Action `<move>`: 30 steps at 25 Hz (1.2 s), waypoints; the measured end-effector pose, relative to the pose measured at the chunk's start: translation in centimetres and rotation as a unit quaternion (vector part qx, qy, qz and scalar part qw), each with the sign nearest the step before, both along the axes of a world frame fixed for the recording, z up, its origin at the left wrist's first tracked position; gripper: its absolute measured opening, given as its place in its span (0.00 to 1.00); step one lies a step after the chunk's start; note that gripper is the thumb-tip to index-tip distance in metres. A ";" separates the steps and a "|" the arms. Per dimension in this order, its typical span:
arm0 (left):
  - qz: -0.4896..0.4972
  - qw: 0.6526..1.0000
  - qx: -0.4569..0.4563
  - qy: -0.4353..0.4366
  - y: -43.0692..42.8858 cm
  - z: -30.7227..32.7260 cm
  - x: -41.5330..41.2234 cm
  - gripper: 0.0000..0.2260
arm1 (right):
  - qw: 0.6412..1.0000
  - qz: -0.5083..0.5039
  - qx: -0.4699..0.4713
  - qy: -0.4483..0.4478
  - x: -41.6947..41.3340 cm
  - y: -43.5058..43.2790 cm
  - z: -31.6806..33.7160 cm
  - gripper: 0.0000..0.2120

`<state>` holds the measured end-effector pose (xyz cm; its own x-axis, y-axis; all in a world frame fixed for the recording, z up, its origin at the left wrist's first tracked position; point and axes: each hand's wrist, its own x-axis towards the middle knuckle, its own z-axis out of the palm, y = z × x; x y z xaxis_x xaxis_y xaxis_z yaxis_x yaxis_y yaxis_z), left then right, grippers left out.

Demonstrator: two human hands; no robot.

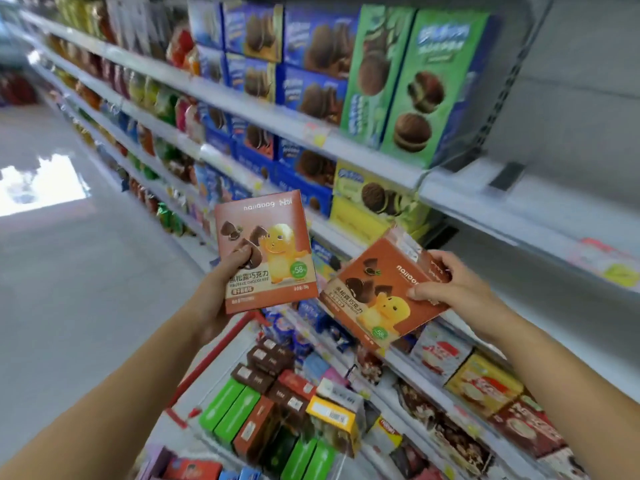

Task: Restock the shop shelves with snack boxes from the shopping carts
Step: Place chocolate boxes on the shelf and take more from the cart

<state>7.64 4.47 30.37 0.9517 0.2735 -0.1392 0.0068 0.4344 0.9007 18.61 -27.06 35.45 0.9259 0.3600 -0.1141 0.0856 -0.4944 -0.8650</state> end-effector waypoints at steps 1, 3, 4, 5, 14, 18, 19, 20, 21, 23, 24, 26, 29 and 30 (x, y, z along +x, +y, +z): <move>-0.013 1.000 0.012 -0.019 -0.5 0.7 0.8 0.08 | 0.999 -0.021 0.005 -0.032 -0.3 -1.2 1.4 0.39; -0.039 0.998 0.030 -0.050 -2.1 2.1 2.2 0.09 | 0.993 -0.063 0.029 -0.093 -0.9 -3.7 4.3 0.39; -0.053 0.996 0.037 -0.062 -3.2 2.8 2.8 0.12 | 0.988 -0.076 0.042 -0.125 -1.0 -4.9 5.7 0.39; -0.064 0.994 0.047 -0.072 -4.1 3.3 3.6 0.16 | 0.983 -0.085 0.042 -0.156 -0.9 -6.1 7.1 0.39; -0.067 0.977 0.083 -0.185 -13.7 10.5 8.7 0.12 | 0.949 -0.102 -0.001 -0.299 5.5 -13.6 18.3 0.45; -0.049 0.978 0.075 -0.189 -15.2 12.2 10.6 0.07 | 0.927 -0.124 -0.113 -0.334 8.1 -13.3 21.4 0.35; -0.053 0.978 0.075 -0.186 -15.3 12.5 11.2 0.06 | 0.927 -0.129 -0.132 -0.326 8.9 -13.0 21.9 0.34; -0.055 0.978 0.078 -0.184 -15.3 13.0 11.6 0.08 | 0.932 -0.135 -0.138 -0.307 9.7 -12.6 22.3 0.32; -0.060 0.977 0.081 -0.188 -15.1 13.4 12.1 0.09 | 0.939 -0.142 -0.136 -0.282 10.5 -12.2 22.8 0.30; -0.069 0.975 0.087 -0.195 -14.5 14.2 13.2 0.11 | 0.942 -0.152 -0.151 -0.259 11.9 -11.5 24.0 0.25; -0.073 0.974 0.090 -0.197 -14.2 14.6 13.6 0.11 | 0.938 -0.156 -0.167 -0.260 12.5 -11.2 24.6 0.25; -0.086 0.968 0.092 -0.216 -13.2 15.4 14.5 0.13 | 0.926 -0.176 -0.198 -0.267 13.4 -11.0 25.2 0.30; -0.117 0.960 0.095 -0.234 -11.6 16.1 15.9 0.12 | 0.926 -0.199 -0.214 -0.241 13.5 -11.8 25.3 0.31; -0.124 0.960 0.093 -0.234 -11.1 16.1 16.3 0.11 | 0.929 -0.199 -0.209 -0.233 13.1 -12.3 25.2 0.28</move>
